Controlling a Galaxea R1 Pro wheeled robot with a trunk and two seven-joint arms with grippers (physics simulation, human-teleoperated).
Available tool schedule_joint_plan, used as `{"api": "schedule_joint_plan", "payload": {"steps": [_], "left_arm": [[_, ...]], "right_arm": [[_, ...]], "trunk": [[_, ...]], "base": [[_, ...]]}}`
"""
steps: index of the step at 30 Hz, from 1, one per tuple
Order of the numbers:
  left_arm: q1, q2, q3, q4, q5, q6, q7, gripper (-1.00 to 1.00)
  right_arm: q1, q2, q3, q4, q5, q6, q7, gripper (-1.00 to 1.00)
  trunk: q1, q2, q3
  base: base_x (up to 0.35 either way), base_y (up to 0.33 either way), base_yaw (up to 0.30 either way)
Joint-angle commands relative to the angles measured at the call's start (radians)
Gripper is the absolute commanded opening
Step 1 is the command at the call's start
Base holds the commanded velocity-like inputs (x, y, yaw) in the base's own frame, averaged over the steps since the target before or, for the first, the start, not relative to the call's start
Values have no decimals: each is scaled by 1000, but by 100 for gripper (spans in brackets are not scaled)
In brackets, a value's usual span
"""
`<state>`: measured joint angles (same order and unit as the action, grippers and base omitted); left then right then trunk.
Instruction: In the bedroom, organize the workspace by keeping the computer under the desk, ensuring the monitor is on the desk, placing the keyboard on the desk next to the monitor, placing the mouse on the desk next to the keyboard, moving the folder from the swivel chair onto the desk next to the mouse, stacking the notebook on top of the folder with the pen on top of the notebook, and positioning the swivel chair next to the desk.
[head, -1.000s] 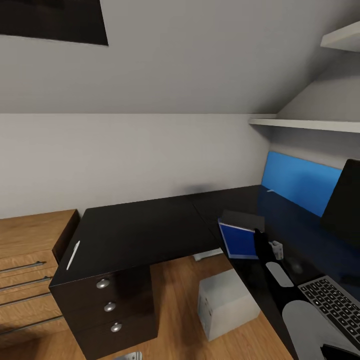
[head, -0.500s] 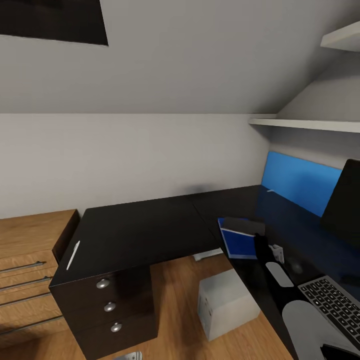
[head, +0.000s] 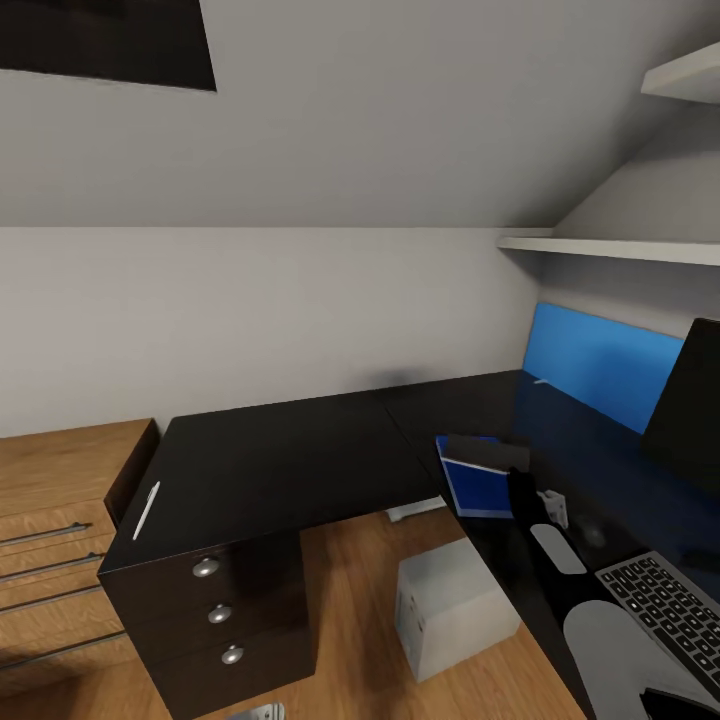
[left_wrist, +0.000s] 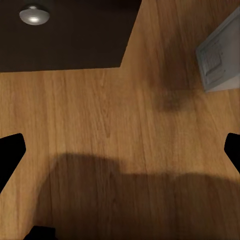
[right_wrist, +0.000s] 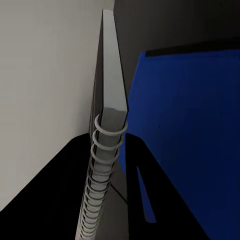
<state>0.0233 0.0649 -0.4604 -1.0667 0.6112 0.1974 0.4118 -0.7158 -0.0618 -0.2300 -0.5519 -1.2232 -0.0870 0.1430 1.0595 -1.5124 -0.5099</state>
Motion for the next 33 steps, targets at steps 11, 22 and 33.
{"api": "schedule_joint_plan", "payload": {"steps": [11, 22, 33], "left_arm": [[0, 1, -4, -4, 5, 2, 7, 100], [0, 0, -4, -4, 6, 2, 7, 100], [0, 0, -6, -4, 7, 2, 7, 100]], "right_arm": [[-1, 0, 1, 1, -10, -3, 6, -100], [-1, 0, 1, 1, -9, -5, 5, -100], [-2, -2, 1, 0, -9, -5, 4, 100]], "trunk": [[0, -1, -1], [0, -1, -1], [0, -1, -1]], "base": [[83, 0, 0], [6, 0, 0], [0, 0, 0]]}}
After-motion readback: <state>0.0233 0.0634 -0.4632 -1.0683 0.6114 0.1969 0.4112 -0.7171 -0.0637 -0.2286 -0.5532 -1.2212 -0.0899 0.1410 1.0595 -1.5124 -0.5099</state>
